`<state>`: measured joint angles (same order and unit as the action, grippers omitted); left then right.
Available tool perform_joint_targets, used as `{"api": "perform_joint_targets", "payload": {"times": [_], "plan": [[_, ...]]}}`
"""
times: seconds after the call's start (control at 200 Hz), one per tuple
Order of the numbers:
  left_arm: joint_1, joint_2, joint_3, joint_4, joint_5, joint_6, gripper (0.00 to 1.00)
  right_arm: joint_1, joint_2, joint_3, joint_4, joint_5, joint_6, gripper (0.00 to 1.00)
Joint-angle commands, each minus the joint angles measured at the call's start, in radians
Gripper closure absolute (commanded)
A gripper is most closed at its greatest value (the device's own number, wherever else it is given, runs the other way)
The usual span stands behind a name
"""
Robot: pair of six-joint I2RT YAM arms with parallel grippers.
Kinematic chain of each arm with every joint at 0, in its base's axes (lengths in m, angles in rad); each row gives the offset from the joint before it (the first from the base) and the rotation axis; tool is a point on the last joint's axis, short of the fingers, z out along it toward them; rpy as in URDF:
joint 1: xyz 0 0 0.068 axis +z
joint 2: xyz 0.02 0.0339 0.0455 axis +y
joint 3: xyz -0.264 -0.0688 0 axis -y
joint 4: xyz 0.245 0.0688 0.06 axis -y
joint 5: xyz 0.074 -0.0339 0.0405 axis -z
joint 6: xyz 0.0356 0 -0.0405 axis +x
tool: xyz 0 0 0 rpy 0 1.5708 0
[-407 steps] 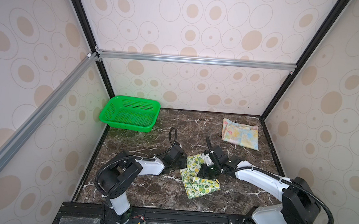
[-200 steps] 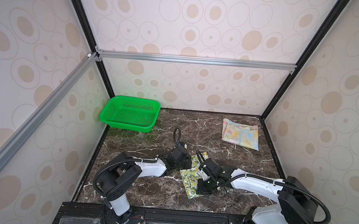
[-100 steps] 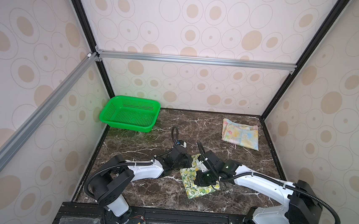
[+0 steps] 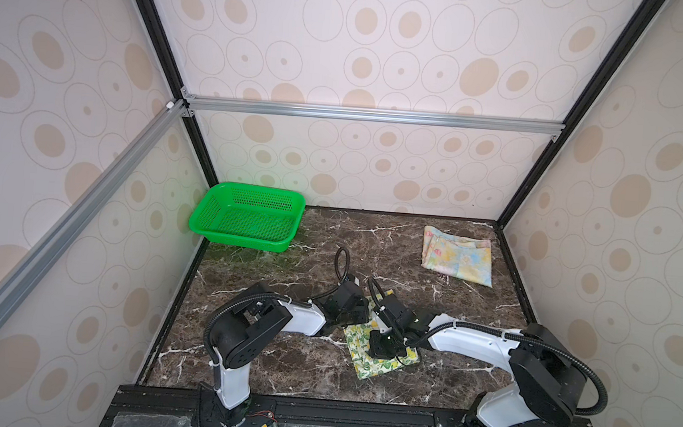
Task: Fold and stack skirts
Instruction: Smooth out the skirt at the center of the table.
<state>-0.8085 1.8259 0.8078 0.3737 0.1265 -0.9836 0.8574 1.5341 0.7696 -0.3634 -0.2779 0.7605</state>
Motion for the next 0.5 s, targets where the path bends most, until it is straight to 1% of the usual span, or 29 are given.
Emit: {"api": "perform_joint_targets", "payload": {"times": [0.0, 0.165, 0.37, 0.495], "plan": [[0.014, 0.032, 0.027, 0.012, 0.000, 0.004, 1.00, 0.006, 0.025, -0.029, 0.030, -0.035, 0.037, 1.00], [0.031, 0.089, 0.073, 0.013, 0.009, 0.028, 1.00, 0.021, 0.073, -0.009, 0.041, -0.046, 0.048, 1.00], [0.080, 0.177, 0.137, 0.062, 0.046, 0.056, 1.00, 0.023, 0.142, 0.045, 0.112, -0.057, 0.085, 1.00], [0.110, 0.159, 0.165, 0.076, 0.058, 0.091, 1.00, 0.022, 0.142, 0.100, 0.086, -0.059, 0.074, 1.00]]}}
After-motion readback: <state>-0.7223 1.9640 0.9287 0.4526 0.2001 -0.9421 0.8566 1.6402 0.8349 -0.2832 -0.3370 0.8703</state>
